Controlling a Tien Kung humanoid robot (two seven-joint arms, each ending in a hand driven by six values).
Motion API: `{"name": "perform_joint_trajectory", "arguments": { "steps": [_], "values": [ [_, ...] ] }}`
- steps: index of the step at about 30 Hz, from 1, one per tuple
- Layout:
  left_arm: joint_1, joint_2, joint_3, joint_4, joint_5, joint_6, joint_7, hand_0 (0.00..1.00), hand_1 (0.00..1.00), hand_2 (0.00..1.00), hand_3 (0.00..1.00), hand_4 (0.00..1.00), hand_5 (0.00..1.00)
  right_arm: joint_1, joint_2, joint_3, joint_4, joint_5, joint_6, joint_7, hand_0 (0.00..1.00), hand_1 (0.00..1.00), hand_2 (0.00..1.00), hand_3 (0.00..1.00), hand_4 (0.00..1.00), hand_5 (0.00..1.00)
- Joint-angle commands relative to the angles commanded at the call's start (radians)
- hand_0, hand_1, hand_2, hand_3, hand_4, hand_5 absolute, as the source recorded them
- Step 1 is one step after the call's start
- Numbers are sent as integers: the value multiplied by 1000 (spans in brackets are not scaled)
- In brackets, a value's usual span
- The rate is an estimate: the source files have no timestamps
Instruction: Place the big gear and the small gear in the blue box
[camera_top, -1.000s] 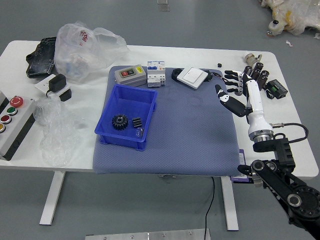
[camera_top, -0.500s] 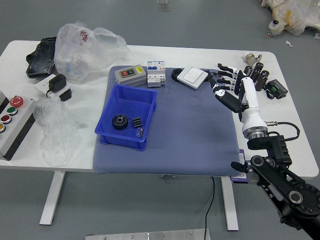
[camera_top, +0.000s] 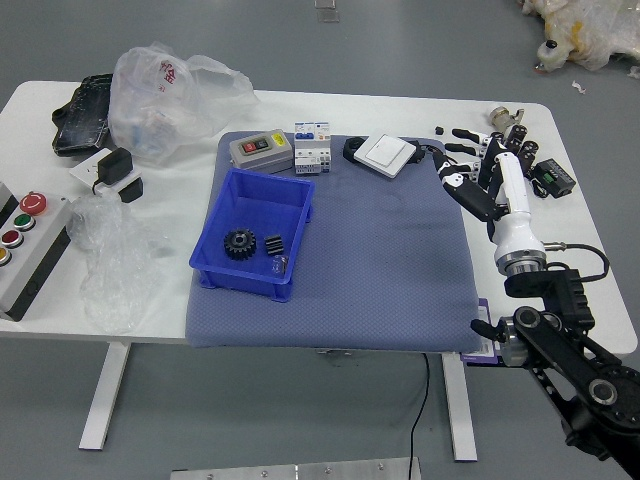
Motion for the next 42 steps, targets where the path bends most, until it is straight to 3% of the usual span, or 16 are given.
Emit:
{"name": "perform_joint_trajectory", "arguments": {
  "steps": [4,12,13,18,19,24,25,27,30,31,37,42],
  "values": [
    [-11,-1,80,0,-52,-3,-32,635,602,596,701,709,355,-11,-3,14,-7,88,35,4,435,431,621,645,733,245],
    [-41,0,108,0,-71,-5,-31,635,600,596,699,709,354,-24,-4,25,-14,155,64,6,433,431,620,638,710,263],
    [-44,-1,122,0,-96,-3,-34,636,609,582,640,481,340,-24,-4,23,-15,161,61,9,431,434,628,655,638,287],
    [-49,-11,248,0,-268,-20,-96,636,609,582,640,481,340,-23,-5,6,-22,182,52,19,431,434,628,655,638,287],
    [-49,-14,290,0,-316,-31,-123,663,690,610,622,317,193,-24,-5,2,-23,184,52,19,415,436,632,669,627,305],
    [-47,-26,463,0,-496,-77,-192,663,690,610,622,317,193,-23,-2,-5,-25,186,52,19,415,436,632,669,627,305],
    [-46,-27,502,0,-542,-79,-198,644,625,589,611,314,107,-21,-2,-9,-25,185,52,18,415,438,636,670,619,305],
    [-46,-25,478,0,-585,-45,-188,644,625,589,611,314,107,-17,-4,-16,-25,183,52,15,415,438,636,670,619,305],
    [-52,-19,384,0,-483,3,-146,644,625,589,611,314,107,-16,-2,-28,-26,178,54,12,415,438,636,670,619,305],
    [-54,-19,345,0,-435,8,-129,637,643,585,636,551,235,-16,0,-32,-27,176,55,11,419,442,635,662,632,293],
    [-57,-17,202,0,-232,2,-92,638,641,587,639,561,243,-23,3,-41,-26,140,52,4,428,447,636,660,638,300],
    [-62,-13,164,0,-119,-11,-71,638,641,587,639,561,243,-22,3,-38,-26,60,43,-10,428,447,636,660,638,300]
  ]
}}
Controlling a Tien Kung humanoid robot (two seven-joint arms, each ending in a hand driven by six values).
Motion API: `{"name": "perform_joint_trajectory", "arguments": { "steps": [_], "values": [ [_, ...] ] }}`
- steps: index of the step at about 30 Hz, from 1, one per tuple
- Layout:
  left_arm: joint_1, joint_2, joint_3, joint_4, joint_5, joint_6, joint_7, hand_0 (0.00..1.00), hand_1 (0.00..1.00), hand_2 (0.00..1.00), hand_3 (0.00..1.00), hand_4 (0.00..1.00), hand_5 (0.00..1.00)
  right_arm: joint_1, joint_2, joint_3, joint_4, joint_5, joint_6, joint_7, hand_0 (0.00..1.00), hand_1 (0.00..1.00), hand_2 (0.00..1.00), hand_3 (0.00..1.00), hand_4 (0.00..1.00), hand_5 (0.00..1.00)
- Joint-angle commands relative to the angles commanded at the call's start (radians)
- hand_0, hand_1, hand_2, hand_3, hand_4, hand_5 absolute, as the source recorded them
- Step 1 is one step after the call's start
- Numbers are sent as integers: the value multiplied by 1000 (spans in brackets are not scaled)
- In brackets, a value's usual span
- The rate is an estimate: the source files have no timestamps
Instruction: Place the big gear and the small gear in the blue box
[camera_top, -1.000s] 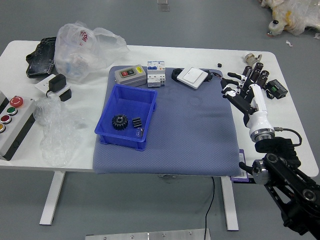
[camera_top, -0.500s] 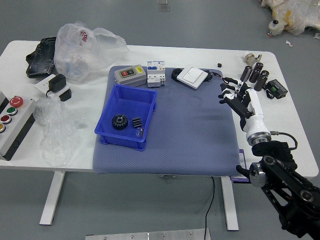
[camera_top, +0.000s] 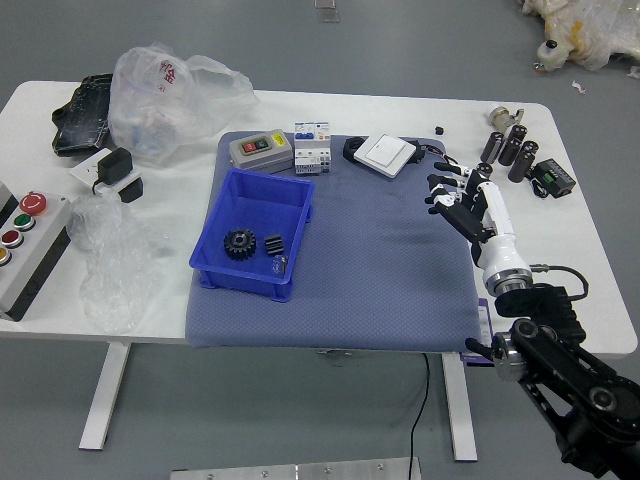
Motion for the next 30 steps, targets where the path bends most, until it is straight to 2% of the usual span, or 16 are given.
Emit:
{"name": "perform_joint_trajectory", "arguments": {
  "steps": [1,10,18,22,30],
  "values": [
    [-1,1,-1,0,18,-2,1,639,637,593,642,566,234,0,1,-1,-4,-11,1,-1,437,451,637,660,610,319],
    [-2,2,-9,0,58,-8,11,640,637,593,639,576,247,-1,9,-10,-25,-67,-1,1,441,454,637,657,612,316],
    [-4,-2,-14,0,62,-8,13,641,637,595,641,588,260,-1,22,-64,-46,27,40,74,438,449,628,649,627,310],
    [-1,-11,-19,0,65,-11,16,641,637,596,644,605,275,-2,28,-75,-53,41,44,100,442,441,618,636,641,320],
    [0,-18,8,0,-50,-24,30,640,636,597,645,608,276,-5,24,-51,-58,44,33,113,440,439,616,620,641,321]
  ]
}}
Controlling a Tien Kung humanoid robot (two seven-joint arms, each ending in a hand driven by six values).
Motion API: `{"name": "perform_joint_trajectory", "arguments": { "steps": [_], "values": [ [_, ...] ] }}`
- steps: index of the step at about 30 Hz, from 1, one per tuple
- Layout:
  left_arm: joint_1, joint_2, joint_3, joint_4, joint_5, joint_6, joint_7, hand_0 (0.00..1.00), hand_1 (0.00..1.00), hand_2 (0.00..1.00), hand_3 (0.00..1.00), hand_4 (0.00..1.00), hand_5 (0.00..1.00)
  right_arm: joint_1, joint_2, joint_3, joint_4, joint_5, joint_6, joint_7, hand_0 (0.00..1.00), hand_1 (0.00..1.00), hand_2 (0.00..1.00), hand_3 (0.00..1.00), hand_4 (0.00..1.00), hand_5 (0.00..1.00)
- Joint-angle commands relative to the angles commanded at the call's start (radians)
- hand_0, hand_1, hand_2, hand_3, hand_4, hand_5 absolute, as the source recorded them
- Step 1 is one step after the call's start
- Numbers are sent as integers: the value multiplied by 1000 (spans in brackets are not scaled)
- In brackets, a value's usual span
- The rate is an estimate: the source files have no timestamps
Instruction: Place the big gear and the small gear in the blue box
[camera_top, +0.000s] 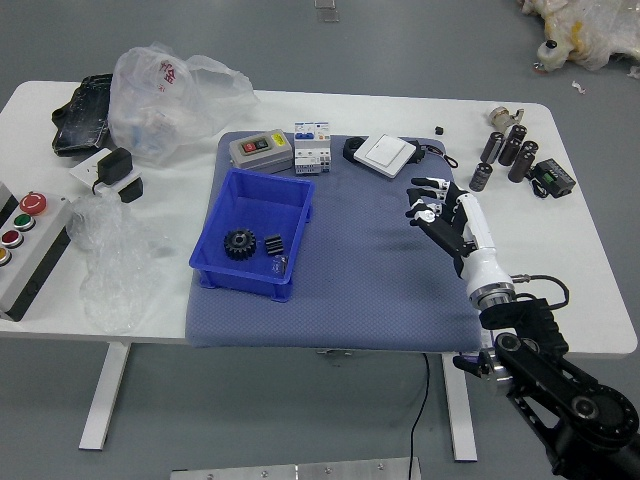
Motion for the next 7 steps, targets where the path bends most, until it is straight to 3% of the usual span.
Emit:
{"name": "perform_joint_trajectory", "arguments": {
  "steps": [7],
  "values": [
    [-1,1,98,0,-165,-1,-14,639,635,599,646,615,281,-1,-1,22,-3,4,0,2,436,436,613,615,643,320]
  ]
}}
